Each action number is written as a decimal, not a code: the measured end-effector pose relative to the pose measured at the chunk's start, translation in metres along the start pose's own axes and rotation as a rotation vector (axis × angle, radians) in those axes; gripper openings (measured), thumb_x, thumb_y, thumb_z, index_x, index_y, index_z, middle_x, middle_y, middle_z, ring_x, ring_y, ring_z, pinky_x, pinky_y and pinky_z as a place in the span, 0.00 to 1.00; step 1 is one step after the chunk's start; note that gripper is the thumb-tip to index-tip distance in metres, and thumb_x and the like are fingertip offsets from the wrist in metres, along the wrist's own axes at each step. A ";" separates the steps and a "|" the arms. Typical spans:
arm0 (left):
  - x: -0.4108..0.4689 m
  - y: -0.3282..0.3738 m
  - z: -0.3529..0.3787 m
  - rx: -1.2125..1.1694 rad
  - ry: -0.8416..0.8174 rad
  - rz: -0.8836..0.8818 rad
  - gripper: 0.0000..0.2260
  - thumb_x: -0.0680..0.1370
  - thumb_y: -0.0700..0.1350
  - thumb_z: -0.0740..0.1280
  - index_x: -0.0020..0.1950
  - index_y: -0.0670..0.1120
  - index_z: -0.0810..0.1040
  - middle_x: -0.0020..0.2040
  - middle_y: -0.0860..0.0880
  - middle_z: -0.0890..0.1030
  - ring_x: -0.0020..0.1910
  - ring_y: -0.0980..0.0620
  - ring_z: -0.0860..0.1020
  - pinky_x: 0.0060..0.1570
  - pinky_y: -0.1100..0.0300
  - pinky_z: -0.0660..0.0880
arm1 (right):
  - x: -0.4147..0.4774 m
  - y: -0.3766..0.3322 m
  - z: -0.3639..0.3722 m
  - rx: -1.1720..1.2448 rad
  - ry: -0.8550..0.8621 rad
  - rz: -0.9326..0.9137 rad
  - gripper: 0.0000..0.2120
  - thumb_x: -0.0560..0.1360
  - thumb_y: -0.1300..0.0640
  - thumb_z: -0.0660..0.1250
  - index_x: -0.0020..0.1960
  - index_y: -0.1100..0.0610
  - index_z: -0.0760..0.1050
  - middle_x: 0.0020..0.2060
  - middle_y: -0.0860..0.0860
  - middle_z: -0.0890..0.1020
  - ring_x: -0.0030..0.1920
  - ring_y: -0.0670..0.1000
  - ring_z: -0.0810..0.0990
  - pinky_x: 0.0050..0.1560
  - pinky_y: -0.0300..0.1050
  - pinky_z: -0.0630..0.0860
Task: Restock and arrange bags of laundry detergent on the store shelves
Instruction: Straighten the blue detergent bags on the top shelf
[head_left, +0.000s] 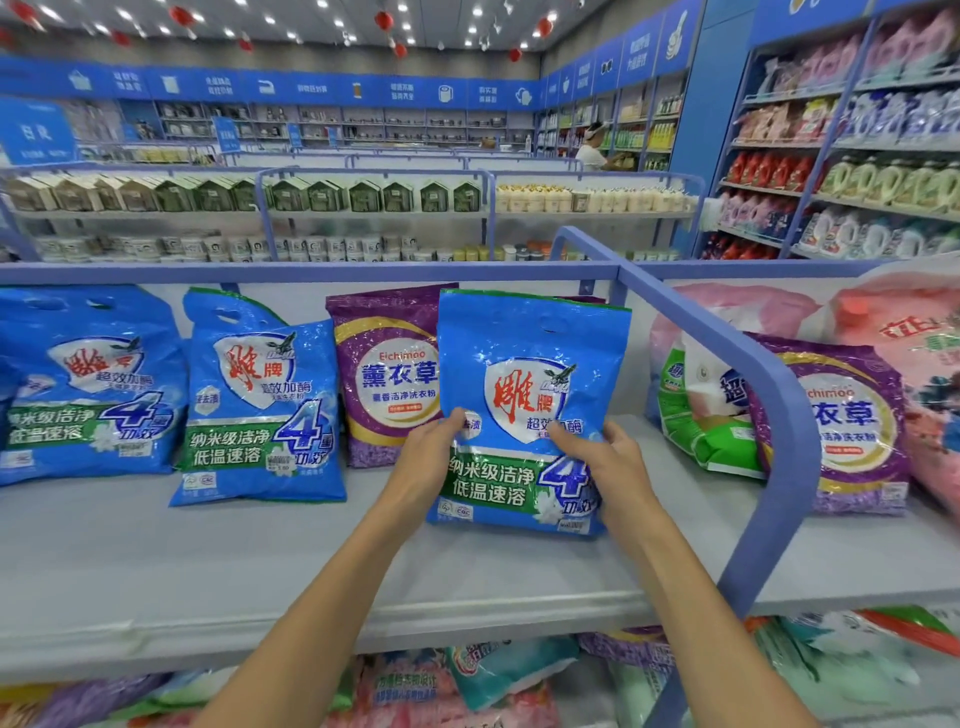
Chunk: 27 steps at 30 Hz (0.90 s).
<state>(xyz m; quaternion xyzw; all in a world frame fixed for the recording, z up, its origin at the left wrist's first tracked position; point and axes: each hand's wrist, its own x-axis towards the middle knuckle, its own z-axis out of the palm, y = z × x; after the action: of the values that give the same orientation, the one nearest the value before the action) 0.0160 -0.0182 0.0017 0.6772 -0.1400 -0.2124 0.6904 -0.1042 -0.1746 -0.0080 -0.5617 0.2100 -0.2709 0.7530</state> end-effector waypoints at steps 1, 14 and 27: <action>-0.004 0.003 -0.004 -0.017 0.014 0.022 0.13 0.84 0.54 0.62 0.51 0.48 0.82 0.41 0.51 0.88 0.41 0.50 0.86 0.49 0.50 0.81 | -0.001 0.000 0.004 0.043 -0.006 -0.003 0.21 0.71 0.61 0.78 0.62 0.60 0.78 0.51 0.58 0.87 0.49 0.61 0.87 0.52 0.60 0.84; -0.040 0.022 -0.045 -0.296 0.208 0.235 0.05 0.80 0.48 0.70 0.49 0.47 0.82 0.39 0.59 0.86 0.40 0.61 0.84 0.38 0.69 0.79 | -0.007 -0.014 0.060 0.097 -0.032 -0.067 0.05 0.80 0.53 0.70 0.50 0.54 0.81 0.38 0.50 0.88 0.34 0.50 0.87 0.34 0.46 0.84; -0.053 0.021 -0.073 -0.327 0.399 0.281 0.11 0.77 0.53 0.73 0.38 0.50 0.80 0.47 0.49 0.82 0.50 0.51 0.80 0.59 0.49 0.74 | -0.014 0.001 0.077 0.068 -0.118 -0.113 0.14 0.78 0.45 0.69 0.59 0.51 0.81 0.50 0.53 0.88 0.48 0.58 0.88 0.52 0.59 0.82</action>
<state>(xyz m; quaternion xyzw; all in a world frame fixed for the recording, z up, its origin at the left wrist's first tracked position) 0.0076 0.0711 0.0242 0.5593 -0.0576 0.0028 0.8270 -0.0670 -0.1091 0.0130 -0.5615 0.1239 -0.2864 0.7664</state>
